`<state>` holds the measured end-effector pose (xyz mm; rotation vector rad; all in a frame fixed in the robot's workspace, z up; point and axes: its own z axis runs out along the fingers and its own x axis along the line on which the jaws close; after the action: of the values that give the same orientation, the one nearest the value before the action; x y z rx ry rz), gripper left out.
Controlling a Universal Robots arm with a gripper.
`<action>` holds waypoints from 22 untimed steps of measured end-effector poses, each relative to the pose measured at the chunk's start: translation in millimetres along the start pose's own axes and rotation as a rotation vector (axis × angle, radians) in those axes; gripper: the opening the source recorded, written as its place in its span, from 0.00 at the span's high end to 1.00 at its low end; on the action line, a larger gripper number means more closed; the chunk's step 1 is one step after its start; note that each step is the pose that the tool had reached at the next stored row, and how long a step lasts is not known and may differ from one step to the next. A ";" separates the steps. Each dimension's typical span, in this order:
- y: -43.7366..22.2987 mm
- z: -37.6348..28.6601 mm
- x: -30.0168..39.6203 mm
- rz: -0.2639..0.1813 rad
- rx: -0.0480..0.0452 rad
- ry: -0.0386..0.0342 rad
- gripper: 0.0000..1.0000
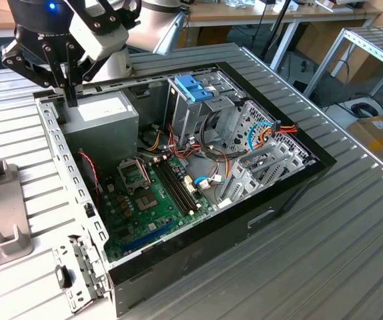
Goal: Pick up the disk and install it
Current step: 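Reach for the disk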
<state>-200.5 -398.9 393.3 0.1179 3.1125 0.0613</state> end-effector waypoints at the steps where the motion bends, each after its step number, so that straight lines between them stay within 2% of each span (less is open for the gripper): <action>1: -0.1 0.0 1.2 0.000 0.0000 0.0000 0.90; 22: -1.6 -0.5 20.8 0.000 -0.0001 -0.0001 0.90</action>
<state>-221.4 -398.9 393.3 0.1179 3.1124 0.0615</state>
